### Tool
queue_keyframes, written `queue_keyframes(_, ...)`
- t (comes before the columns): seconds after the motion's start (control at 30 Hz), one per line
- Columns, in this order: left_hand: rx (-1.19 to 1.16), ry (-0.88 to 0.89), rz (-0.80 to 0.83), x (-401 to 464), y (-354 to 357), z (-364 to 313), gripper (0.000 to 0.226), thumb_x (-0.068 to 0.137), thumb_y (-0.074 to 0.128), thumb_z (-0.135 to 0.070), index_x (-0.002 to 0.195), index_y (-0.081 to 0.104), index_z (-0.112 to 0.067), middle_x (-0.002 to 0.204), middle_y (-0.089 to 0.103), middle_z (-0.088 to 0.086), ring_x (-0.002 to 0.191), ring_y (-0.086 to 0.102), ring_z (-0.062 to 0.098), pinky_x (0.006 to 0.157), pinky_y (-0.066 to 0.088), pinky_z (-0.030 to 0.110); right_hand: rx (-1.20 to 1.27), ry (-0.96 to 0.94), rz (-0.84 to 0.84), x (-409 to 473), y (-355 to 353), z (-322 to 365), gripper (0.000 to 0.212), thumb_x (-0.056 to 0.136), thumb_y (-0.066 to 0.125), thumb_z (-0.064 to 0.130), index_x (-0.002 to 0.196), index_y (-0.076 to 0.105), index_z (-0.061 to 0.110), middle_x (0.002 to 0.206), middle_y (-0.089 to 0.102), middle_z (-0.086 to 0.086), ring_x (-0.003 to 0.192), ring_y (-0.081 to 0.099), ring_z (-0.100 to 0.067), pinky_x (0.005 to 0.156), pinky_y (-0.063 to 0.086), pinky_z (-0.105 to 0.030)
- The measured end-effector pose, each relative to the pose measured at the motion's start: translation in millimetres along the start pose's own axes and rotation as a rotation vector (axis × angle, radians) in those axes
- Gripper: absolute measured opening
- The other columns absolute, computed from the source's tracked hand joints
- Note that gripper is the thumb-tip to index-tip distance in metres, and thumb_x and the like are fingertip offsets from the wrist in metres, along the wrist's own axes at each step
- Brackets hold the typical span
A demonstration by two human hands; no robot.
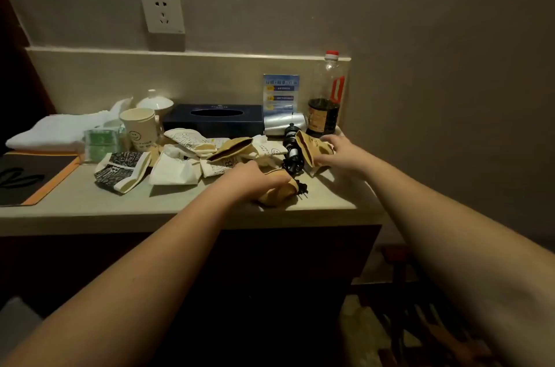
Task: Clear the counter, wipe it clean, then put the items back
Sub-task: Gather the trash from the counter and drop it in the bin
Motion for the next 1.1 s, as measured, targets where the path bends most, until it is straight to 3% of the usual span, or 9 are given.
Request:
queue_keyframes(0.17, 0.064, -0.033, 0.068, 6.5, -1.3, -5.0, 0.091, 0.078, 0.053, -0.074, 0.144, 0.039, -0.012, 0.144, 0.046, 0.01, 0.125, 0.049, 0.028, 0.099, 0.046, 0.039, -0.031, 0.001, 0.102, 23.4, -8.6, -1.8, 0.08, 0.082, 0.067, 0.049, 0.149, 0.025, 0.032, 0.157, 0.022, -0.004, 0.138, 0.032, -0.028, 0.112, 0.032, -0.05)
queue_keyframes(0.3, 0.05, -0.063, 0.072, 6.8, 0.3, -7.5, 0.1, 0.076, 0.054, -0.075, 0.15, 0.028, -0.012, 0.151, 0.038, 0.011, 0.132, 0.042, 0.031, 0.103, 0.042, 0.042, -0.073, 0.008, 0.189, 37.8, -11.0, -2.1, 0.091, 0.076, 0.072, 0.053, 0.149, 0.021, 0.036, 0.157, 0.026, -0.002, 0.14, 0.031, -0.029, 0.112, 0.03, -0.051)
queue_keyframes(0.47, 0.05, -0.053, 0.077, 6.8, 6.2, -14.9, 0.096, 0.073, 0.059, -0.074, 0.143, 0.039, -0.011, 0.14, 0.049, 0.009, 0.118, 0.052, 0.025, 0.093, 0.049, 0.036, -0.131, -0.029, 0.194, 43.5, -10.1, -3.8, 0.091, 0.076, 0.075, 0.047, 0.149, 0.024, 0.029, 0.149, 0.038, -0.003, 0.134, 0.038, -0.026, 0.108, 0.034, -0.044)
queue_keyframes(0.53, 0.027, -0.057, 0.04, 7.1, 6.9, -16.1, 0.095, 0.071, 0.064, -0.072, 0.14, 0.041, -0.011, 0.136, 0.049, 0.01, 0.112, 0.053, 0.024, 0.091, 0.051, 0.035, -0.15, -0.054, 0.164, 46.1, -11.1, -3.3, 0.088, 0.074, 0.076, 0.048, 0.146, 0.03, 0.025, 0.143, 0.044, -0.004, 0.128, 0.044, -0.025, 0.106, 0.039, -0.042)
queue_keyframes(0.67, 0.056, -0.063, -0.117, 6.3, 10.3, -12.0, 0.104, 0.063, 0.072, -0.071, 0.142, 0.037, -0.013, 0.142, 0.036, 0.012, 0.126, 0.041, 0.03, 0.102, 0.045, 0.045, -0.111, -0.084, 0.149, 46.2, -13.9, -4.9, 0.079, 0.074, 0.076, 0.046, 0.139, 0.037, 0.022, 0.131, 0.052, -0.004, 0.116, 0.051, -0.022, 0.1, 0.045, -0.04)
queue_keyframes(0.9, -0.081, -0.038, -0.233, -5.5, 17.3, -11.9, 0.112, 0.061, 0.083, -0.055, 0.147, 0.022, -0.017, 0.148, 0.026, 0.008, 0.135, 0.028, 0.029, 0.11, 0.034, 0.045, -0.067, -0.104, 0.148, 40.0, -23.6, -26.2, 0.059, 0.079, 0.074, 0.042, 0.129, 0.048, 0.025, 0.118, 0.056, 0.002, 0.104, 0.053, -0.017, 0.088, 0.045, -0.032)
queue_keyframes(1.0, -0.145, -0.027, -0.267, -6.2, 16.7, -10.4, 0.099, 0.066, 0.083, -0.045, 0.144, 0.029, -0.018, 0.143, 0.037, 0.006, 0.131, 0.037, 0.026, 0.108, 0.039, 0.045, -0.009, -0.095, 0.212, 37.7, -30.5, -35.6, 0.052, 0.081, 0.072, 0.038, 0.127, 0.05, 0.026, 0.117, 0.058, 0.002, 0.106, 0.056, -0.019, 0.092, 0.048, -0.035)
queue_keyframes(1.1, -0.244, -0.007, -0.299, -8.6, 16.4, -10.0, 0.076, 0.077, 0.078, -0.026, 0.141, 0.037, -0.018, 0.135, 0.05, 0.005, 0.121, 0.051, 0.023, 0.096, 0.051, 0.038, 0.072, -0.067, 0.285, 34.0, -38.4, -43.1, 0.041, 0.084, 0.07, 0.034, 0.121, 0.052, 0.027, 0.118, 0.059, 0.0, 0.108, 0.057, -0.021, 0.095, 0.048, -0.036)
Point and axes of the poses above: each hand's wrist, its own x-axis towards the middle knuckle, its own y-axis out of the palm, z = x × y, the point moved 3 cm from there along x, towards the middle knuckle
